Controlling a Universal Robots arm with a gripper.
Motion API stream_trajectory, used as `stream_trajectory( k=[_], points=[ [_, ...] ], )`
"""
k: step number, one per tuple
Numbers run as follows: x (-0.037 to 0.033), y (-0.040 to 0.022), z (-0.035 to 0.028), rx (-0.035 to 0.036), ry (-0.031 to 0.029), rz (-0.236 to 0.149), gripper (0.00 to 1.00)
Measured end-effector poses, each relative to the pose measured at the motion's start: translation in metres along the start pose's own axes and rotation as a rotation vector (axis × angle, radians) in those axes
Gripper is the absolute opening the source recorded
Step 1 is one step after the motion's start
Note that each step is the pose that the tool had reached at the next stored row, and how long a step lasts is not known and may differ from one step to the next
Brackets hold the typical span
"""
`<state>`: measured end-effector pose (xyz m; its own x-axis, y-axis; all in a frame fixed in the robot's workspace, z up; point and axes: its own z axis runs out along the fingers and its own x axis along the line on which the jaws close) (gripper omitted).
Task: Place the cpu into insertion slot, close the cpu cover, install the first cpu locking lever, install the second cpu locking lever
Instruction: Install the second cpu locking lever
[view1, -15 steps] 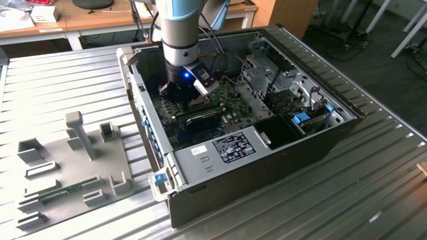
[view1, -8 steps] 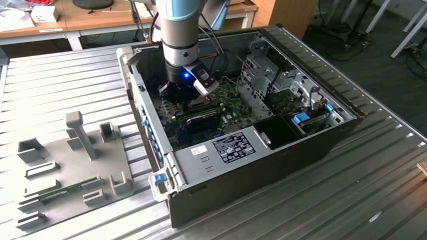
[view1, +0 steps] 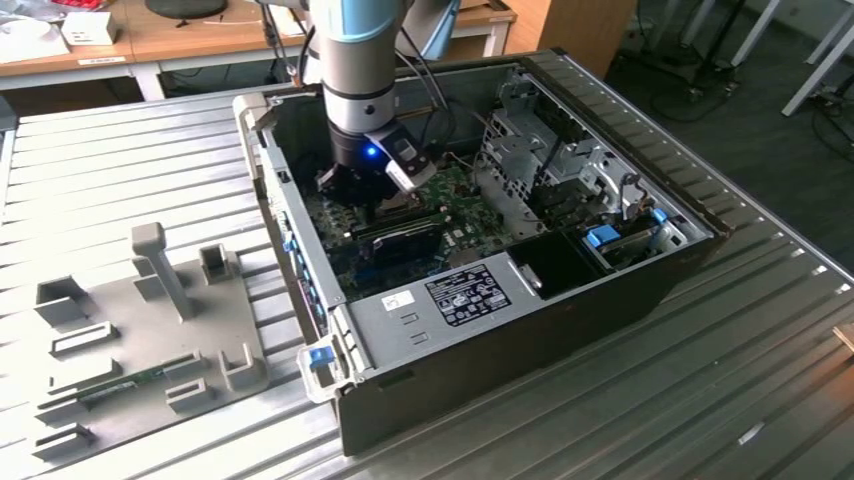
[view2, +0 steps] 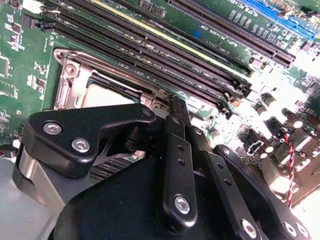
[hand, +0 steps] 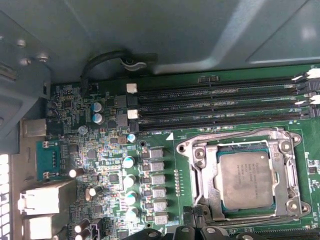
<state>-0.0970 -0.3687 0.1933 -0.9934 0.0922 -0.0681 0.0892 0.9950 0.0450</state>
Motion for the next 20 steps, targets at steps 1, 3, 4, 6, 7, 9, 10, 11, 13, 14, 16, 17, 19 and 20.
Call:
stream_trajectory(
  k=[1, 3, 4, 6, 7, 9, 10, 11, 13, 14, 16, 17, 19, 20],
  points=[
    [0.0003, 0.0, 0.0, 0.0, -0.0001, 0.0, 0.11],
    [0.0007, 0.0, 0.0001, -0.0002, -0.0001, 0.0, 0.11],
    [0.0009, -0.0001, 0.0001, -0.0002, -0.0002, 0.0, 0.11],
    [0.0015, -0.0001, 0.0001, -0.0003, -0.0002, 0.0, 0.11],
    [0.0018, -0.0002, 0.0001, -0.0003, -0.0001, 0.0, 0.11],
    [0.0022, -0.0002, 0.0001, -0.0003, -0.0001, 0.0, 0.11],
    [0.0023, -0.0002, 0.0002, -0.0002, -0.0002, 0.0, 0.11],
    [0.0022, -0.0002, 0.0002, -0.0001, -0.0002, 0.0, 0.11],
    [0.0023, -0.0002, 0.0001, 0.0, -0.0001, 0.0, 0.11],
    [0.0023, -0.0002, 0.0002, -0.0001, -0.0002, 0.0, 0.11],
    [0.0023, -0.0003, 0.0002, -0.0001, -0.0002, 0.0, 0.11],
    [0.0023, -0.0003, 0.0002, -0.0001, -0.0002, 0.0, 0.11],
    [0.0023, -0.0005, 0.0002, -0.0003, -0.0003, 0.0, 0.11],
    [0.0023, -0.0006, 0.0002, -0.0002, -0.0002, 0.0, 0.11]
  ],
)
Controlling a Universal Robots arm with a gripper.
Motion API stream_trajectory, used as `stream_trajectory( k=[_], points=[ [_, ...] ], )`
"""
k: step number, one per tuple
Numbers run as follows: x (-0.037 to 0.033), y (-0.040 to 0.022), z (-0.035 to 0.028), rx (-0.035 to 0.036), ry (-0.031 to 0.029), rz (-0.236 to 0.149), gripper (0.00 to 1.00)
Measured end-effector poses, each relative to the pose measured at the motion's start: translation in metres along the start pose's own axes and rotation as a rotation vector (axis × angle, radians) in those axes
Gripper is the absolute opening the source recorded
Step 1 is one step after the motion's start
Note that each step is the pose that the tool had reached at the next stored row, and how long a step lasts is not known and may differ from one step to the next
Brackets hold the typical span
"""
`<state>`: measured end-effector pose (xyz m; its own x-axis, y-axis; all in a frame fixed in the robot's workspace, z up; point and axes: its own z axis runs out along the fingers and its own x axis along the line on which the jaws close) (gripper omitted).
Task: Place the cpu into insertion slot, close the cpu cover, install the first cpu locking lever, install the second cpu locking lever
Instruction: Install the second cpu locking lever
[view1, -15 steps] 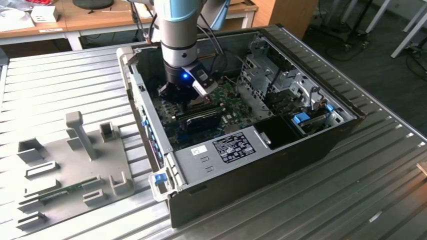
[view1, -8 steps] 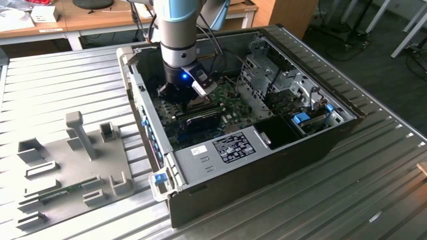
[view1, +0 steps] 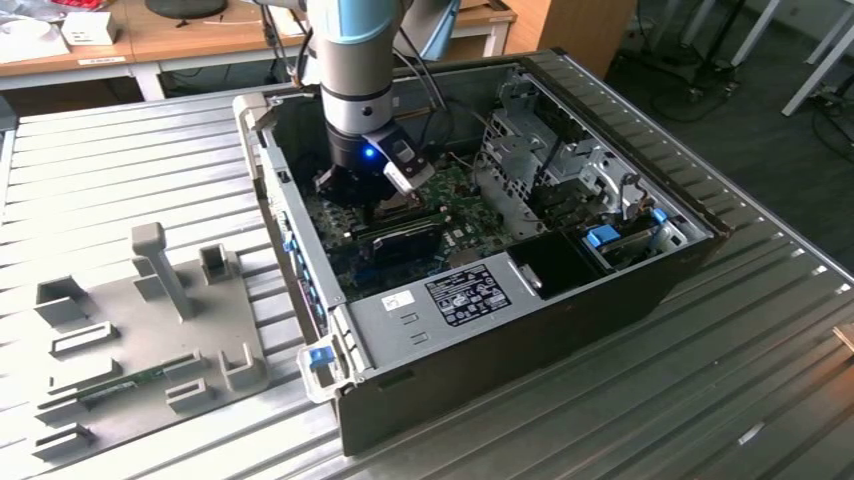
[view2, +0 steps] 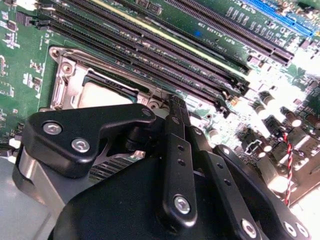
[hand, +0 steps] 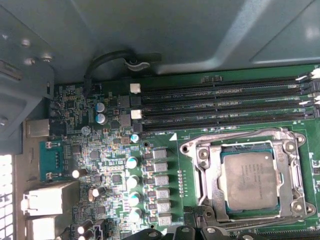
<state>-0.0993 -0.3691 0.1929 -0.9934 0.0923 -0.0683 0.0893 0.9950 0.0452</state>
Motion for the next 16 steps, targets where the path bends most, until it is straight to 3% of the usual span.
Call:
stream_trajectory(
  k=[7, 16],
  points=[
    [-0.0002, 0.0, -0.0012, -0.0005, -0.0005, 0.0, 0.11],
    [-0.0008, 0.0004, -0.0107, 0.0, -0.0001, 0.0, 0.11]
  ],
)
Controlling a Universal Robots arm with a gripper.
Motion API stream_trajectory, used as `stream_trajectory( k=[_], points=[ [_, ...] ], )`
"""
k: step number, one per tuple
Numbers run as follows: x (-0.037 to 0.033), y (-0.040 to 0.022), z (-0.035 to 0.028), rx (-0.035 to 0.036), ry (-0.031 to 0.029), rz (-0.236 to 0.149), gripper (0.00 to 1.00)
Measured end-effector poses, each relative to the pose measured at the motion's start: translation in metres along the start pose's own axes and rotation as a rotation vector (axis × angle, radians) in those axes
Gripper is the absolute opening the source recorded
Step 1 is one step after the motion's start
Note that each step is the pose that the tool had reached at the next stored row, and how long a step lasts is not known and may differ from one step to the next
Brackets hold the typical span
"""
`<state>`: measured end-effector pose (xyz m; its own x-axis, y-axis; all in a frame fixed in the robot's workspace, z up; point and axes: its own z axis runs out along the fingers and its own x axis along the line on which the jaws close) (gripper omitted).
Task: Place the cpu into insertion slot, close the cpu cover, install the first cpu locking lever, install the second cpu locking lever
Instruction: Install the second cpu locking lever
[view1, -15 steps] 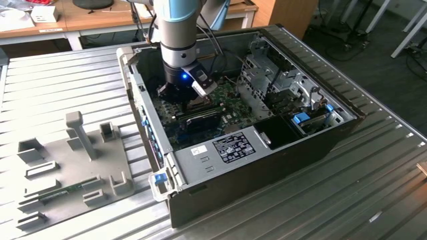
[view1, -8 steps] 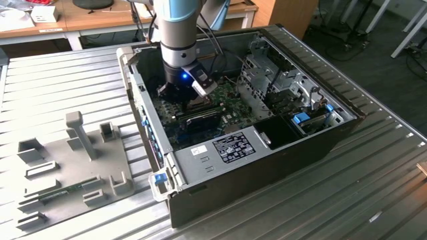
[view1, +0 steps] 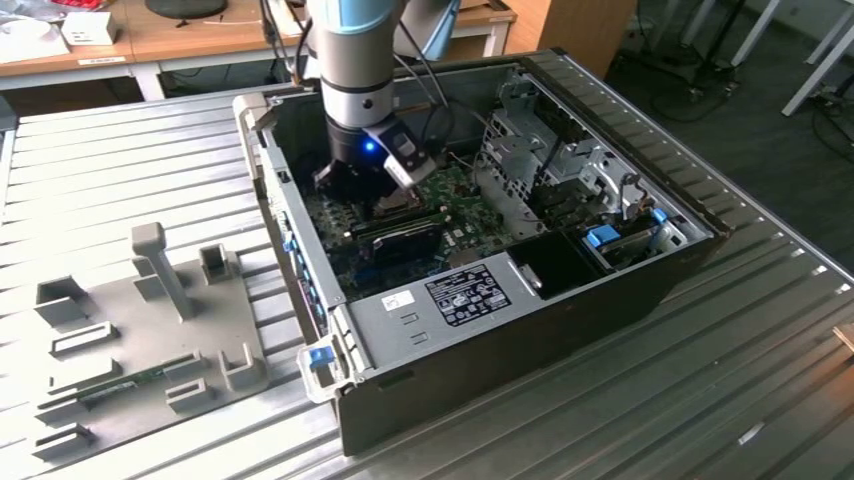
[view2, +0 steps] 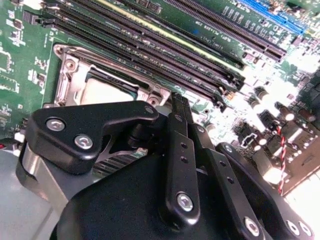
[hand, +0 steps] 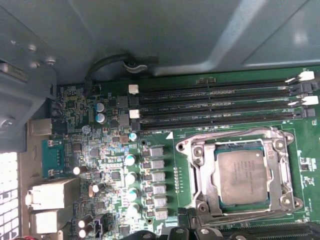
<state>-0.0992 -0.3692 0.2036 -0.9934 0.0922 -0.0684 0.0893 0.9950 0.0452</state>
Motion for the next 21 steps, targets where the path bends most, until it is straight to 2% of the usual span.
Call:
stream_trajectory(
  k=[7, 13, 16, 21],
  points=[
    [-0.0004, 0.0003, -0.0065, 0.0001, 0.0001, 0.0, 0.11],
    [-0.0007, 0.0003, -0.0072, 0.0, 0.0, 0.0, 0.11],
    [-0.0051, 0.0007, -0.0069, 0.0, 0.0001, 0.0, 0.11],
    [-0.0165, 0.0018, -0.006, 0.0, 0.0, 0.0, 0.11]
  ],
)
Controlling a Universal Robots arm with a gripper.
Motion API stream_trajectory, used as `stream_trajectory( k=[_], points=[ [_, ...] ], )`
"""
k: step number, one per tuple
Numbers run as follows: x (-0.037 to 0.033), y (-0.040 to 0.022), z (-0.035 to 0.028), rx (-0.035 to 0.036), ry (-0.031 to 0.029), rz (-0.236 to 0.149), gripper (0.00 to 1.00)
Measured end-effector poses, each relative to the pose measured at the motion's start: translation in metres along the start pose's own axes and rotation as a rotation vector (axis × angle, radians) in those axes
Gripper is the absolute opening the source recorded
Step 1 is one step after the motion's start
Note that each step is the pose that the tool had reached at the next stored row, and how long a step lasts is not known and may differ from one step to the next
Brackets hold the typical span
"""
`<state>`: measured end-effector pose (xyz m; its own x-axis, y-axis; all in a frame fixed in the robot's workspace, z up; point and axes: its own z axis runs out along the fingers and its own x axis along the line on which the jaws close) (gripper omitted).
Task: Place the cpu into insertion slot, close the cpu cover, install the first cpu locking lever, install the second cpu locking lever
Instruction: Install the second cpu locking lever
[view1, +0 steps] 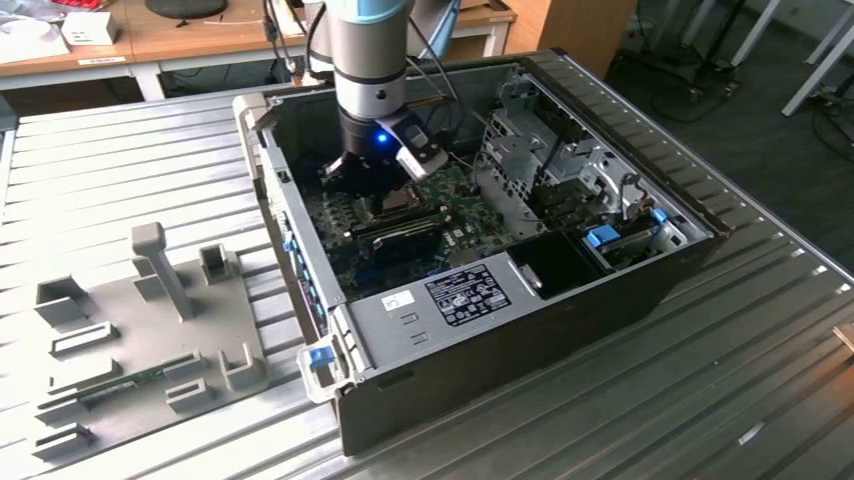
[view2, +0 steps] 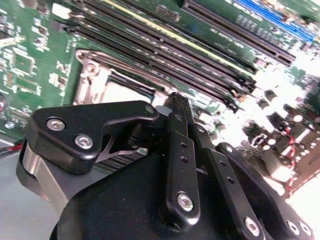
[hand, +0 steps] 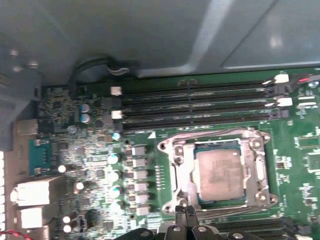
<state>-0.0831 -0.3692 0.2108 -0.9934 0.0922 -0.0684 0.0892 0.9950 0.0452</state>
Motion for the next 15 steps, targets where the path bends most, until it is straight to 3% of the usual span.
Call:
stream_trajectory(
  k=[9, 15],
  points=[
    [-0.022, 0.002, 0.0016, 0.0, 0.0001, 0.0, 0.11],
    [-0.0247, 0.0041, -0.001, 0.0, 0.0, 0.0, 0.11]
  ],
)
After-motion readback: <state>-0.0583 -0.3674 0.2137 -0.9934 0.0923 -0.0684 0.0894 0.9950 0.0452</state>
